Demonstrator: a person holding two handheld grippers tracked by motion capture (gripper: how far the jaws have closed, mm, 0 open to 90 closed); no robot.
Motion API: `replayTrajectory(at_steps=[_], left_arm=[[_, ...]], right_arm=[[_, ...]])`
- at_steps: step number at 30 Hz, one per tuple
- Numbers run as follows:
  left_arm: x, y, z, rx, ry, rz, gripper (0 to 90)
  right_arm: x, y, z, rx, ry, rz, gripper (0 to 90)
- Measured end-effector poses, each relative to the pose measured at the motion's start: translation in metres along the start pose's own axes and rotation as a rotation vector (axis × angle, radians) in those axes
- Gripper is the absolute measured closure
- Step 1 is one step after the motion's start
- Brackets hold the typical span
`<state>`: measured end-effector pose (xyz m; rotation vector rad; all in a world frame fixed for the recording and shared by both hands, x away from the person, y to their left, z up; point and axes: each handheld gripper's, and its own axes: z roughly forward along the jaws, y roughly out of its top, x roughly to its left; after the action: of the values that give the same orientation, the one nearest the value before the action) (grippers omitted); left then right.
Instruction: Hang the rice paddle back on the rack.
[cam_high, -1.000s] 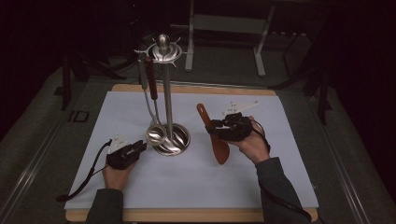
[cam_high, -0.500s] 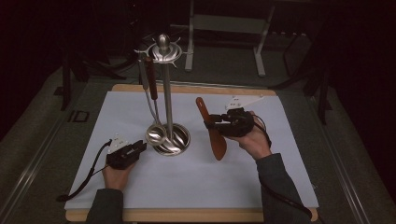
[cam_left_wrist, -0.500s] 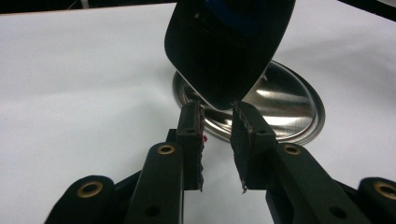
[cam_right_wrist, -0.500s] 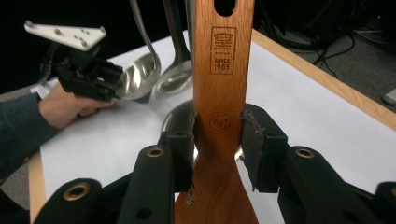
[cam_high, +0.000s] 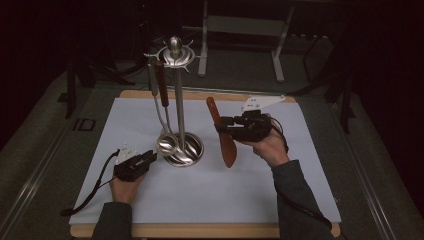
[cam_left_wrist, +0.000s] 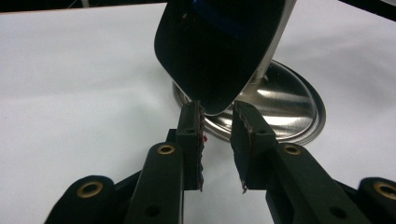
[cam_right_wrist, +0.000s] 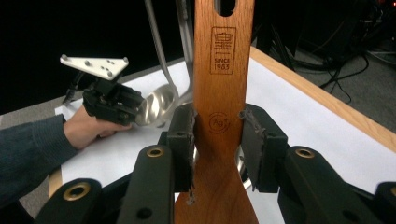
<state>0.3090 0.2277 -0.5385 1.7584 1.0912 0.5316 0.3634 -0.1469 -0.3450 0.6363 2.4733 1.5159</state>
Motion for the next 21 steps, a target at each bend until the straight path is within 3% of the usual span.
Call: replayTrajectory(at_steps=[6,21], left_arm=[[0.0,0.0,0.0,-0.001,0.005,0.001,73.6],[0.0,0.0,-0.001,-0.007,0.002,0.001,73.3]], right_arm=[[0.002,0.008,-0.003,-0.024,0.014,-0.002,66.5],[0.013,0.019,-0.009,-0.037,-0.004,-0.041,66.5]])
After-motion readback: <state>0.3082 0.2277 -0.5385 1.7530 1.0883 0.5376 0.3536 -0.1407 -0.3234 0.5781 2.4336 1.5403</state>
